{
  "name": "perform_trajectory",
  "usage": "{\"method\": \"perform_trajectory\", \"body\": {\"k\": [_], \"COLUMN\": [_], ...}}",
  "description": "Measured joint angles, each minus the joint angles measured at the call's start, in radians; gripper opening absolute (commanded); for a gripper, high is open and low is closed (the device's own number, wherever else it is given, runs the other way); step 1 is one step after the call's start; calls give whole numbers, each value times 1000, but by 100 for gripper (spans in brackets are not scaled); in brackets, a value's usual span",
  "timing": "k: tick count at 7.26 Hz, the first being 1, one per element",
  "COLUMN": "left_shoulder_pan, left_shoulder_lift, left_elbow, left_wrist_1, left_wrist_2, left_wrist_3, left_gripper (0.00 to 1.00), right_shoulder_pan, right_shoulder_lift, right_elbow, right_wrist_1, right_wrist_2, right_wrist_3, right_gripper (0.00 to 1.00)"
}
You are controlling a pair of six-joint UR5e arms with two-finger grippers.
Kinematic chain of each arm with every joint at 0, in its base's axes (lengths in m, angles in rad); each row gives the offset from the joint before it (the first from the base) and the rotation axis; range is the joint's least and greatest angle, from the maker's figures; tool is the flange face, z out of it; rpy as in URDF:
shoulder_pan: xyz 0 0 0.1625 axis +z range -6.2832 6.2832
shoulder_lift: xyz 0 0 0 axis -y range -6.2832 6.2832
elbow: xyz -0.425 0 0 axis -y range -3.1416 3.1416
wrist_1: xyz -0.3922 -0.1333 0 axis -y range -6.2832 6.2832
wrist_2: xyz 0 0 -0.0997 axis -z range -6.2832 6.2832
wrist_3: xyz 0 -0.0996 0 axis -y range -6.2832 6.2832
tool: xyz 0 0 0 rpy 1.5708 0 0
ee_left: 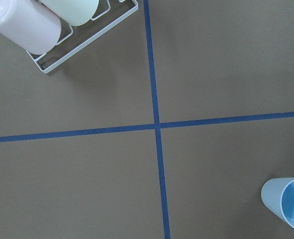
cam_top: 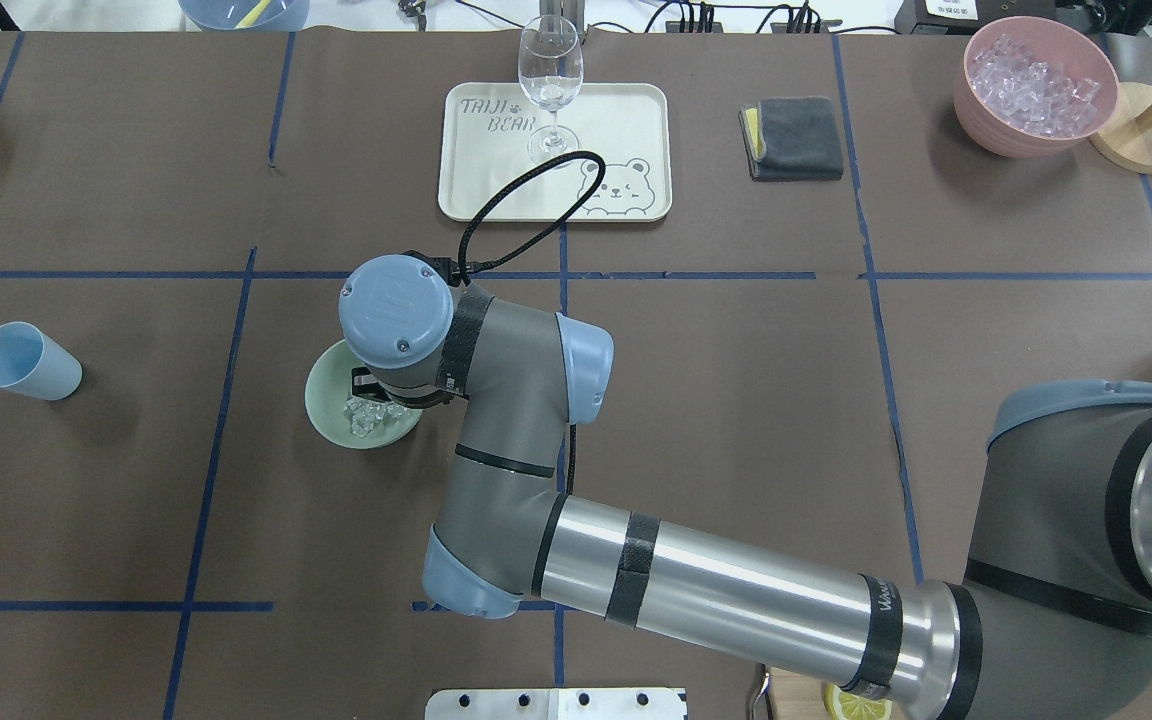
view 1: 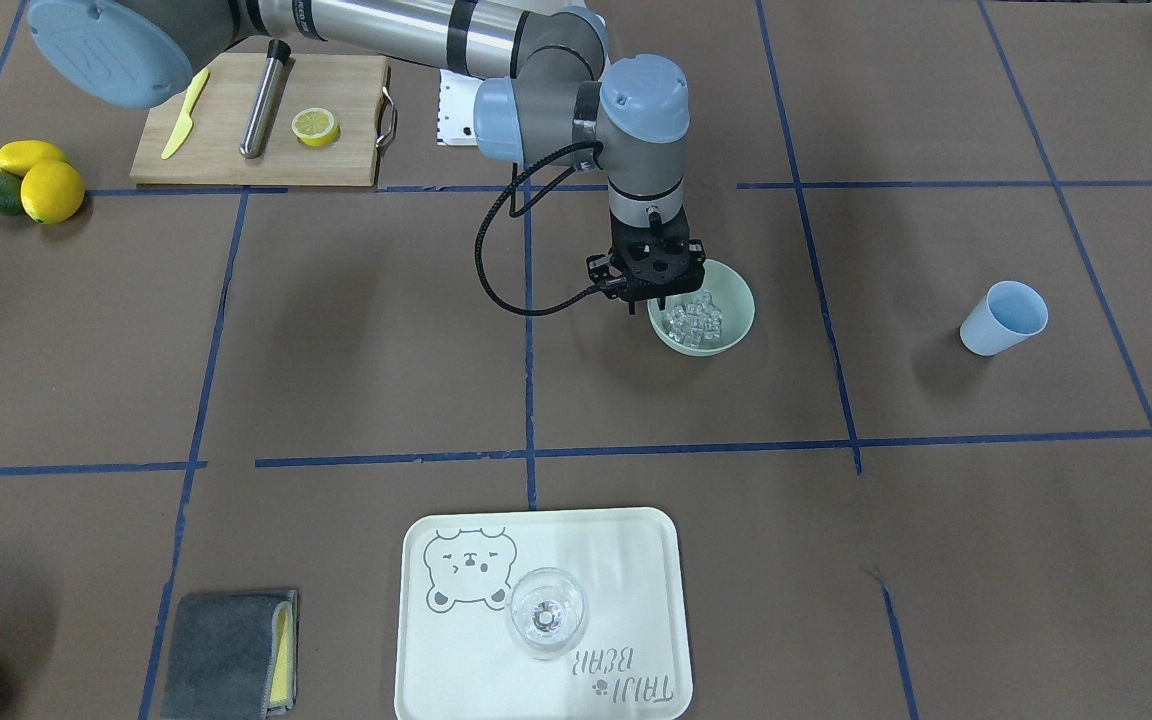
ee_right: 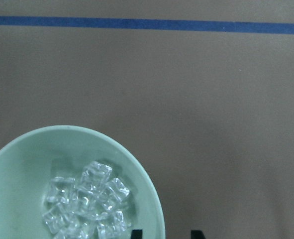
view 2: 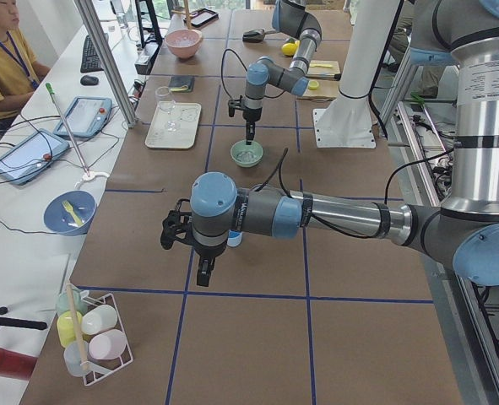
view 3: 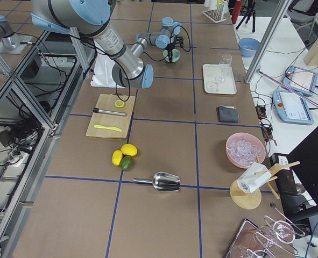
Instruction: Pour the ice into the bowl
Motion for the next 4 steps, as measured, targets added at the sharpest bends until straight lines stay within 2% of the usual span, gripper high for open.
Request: {"method": "perform_trajectory", "body": {"k": [4], "left_shoulder_pan": [0], "left_shoulder_lift": [0], "left_elbow": [0], "left_wrist_1": [0], "left_wrist_2": [0], "left_wrist_3": [0], "left_gripper": [100], "right_shoulder_pan": [-8], "right_shoulder_lift": [-1], "right_elbow": [-6], "right_wrist_1": [5], "right_wrist_2": [0], "right_wrist_3": [0], "right_gripper": [29]}}
